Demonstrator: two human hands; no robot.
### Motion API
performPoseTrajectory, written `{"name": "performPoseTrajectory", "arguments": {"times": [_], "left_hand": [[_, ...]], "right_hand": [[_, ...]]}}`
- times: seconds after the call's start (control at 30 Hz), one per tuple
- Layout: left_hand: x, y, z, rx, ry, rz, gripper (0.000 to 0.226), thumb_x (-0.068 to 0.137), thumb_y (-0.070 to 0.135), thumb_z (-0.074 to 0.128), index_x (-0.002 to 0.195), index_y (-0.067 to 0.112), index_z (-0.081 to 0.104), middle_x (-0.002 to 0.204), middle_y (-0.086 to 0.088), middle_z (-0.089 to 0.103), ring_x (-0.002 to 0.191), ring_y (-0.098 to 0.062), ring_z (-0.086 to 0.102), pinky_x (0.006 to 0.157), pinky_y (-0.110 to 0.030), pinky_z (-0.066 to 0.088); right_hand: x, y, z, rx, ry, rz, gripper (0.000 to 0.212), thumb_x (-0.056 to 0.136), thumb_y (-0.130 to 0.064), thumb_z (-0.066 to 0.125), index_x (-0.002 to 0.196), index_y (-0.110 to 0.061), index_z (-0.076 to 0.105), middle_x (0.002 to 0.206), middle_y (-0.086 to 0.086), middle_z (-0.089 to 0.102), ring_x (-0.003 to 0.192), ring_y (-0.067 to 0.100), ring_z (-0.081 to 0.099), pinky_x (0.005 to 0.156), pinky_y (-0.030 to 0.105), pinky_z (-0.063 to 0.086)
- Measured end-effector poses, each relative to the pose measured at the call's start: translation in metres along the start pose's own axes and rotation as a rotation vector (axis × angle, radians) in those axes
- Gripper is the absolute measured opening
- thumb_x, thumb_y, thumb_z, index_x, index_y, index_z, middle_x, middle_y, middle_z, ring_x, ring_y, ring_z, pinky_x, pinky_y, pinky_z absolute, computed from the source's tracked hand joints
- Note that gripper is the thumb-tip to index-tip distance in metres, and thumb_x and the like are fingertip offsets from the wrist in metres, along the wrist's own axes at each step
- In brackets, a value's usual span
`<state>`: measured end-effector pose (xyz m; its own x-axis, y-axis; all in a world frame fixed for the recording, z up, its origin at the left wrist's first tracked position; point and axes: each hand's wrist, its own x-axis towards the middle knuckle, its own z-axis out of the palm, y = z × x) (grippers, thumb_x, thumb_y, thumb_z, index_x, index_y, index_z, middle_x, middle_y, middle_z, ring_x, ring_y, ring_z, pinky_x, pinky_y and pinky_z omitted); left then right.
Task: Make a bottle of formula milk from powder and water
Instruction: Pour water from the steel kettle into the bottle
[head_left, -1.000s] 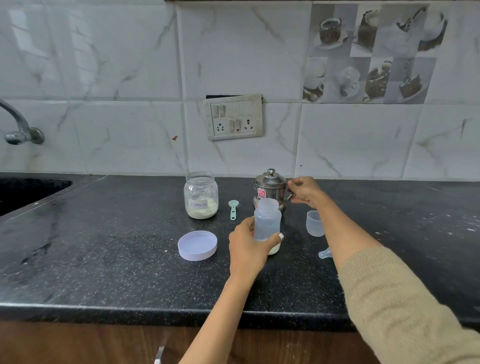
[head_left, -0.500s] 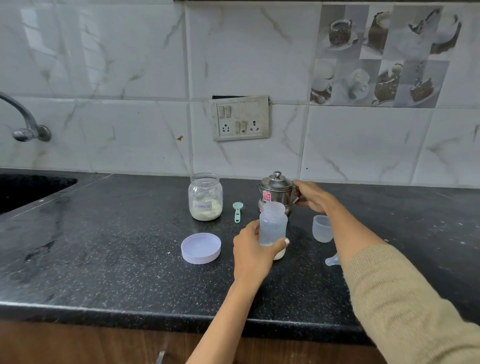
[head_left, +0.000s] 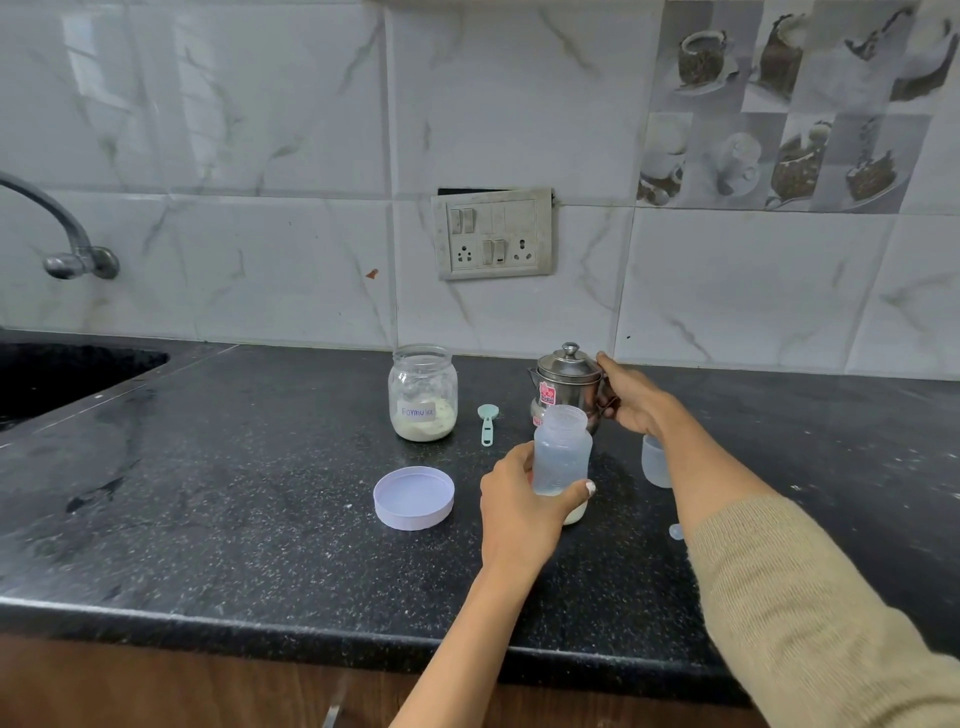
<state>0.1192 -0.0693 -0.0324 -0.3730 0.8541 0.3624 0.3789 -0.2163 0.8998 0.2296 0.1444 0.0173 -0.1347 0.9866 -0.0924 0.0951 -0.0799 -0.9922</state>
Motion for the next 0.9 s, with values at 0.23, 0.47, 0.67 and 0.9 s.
{"name": "performPoseTrajectory", "arguments": {"times": [0.23, 0.47, 0.67, 0.9], "left_hand": [[0.0, -0.0002, -0.0006, 0.001, -0.001, -0.006, 0.055, 0.068, 0.028, 0.082, 0.117, 0.016, 0.061, 0.116, 0.002, 0.067, 0.1, -0.009, 0.062, 0.087, -0.023, 0.048], [0.0004, -0.0011, 0.0002, 0.01, 0.002, -0.01, 0.057, 0.067, 0.03, 0.083, 0.118, 0.017, 0.061, 0.117, 0.003, 0.067, 0.104, -0.01, 0.062, 0.091, -0.026, 0.05], [-0.0001, -0.0005, -0.0005, 0.016, 0.01, -0.005, 0.058, 0.067, 0.031, 0.082, 0.119, 0.016, 0.06, 0.118, 0.003, 0.066, 0.105, -0.011, 0.062, 0.091, -0.026, 0.049], [0.0004, -0.002, 0.0, 0.005, 0.008, -0.011, 0.061, 0.066, 0.031, 0.083, 0.12, 0.017, 0.06, 0.118, 0.003, 0.066, 0.105, -0.01, 0.062, 0.092, -0.028, 0.05]], "right_hand": [[-0.0014, -0.0015, 0.0002, 0.07, 0.013, 0.041, 0.031, 0.098, -0.04, 0.046, 0.076, -0.018, 0.052, 0.061, -0.001, 0.033, 0.054, 0.01, 0.031, 0.051, 0.023, 0.026], [-0.0042, -0.0011, 0.0041, 0.153, 0.064, 0.017, 0.028, 0.1, -0.028, 0.046, 0.076, -0.015, 0.055, 0.061, -0.001, 0.038, 0.052, 0.01, 0.03, 0.052, 0.021, 0.031], [-0.0048, 0.001, 0.0072, 0.177, 0.117, -0.011, 0.026, 0.099, -0.026, 0.048, 0.078, -0.012, 0.057, 0.061, -0.001, 0.036, 0.053, 0.01, 0.028, 0.055, 0.024, 0.032], [-0.0057, -0.0009, 0.009, 0.24, 0.113, -0.011, 0.027, 0.098, -0.025, 0.05, 0.075, -0.013, 0.058, 0.061, 0.0, 0.042, 0.054, 0.01, 0.032, 0.055, 0.024, 0.031]]}}
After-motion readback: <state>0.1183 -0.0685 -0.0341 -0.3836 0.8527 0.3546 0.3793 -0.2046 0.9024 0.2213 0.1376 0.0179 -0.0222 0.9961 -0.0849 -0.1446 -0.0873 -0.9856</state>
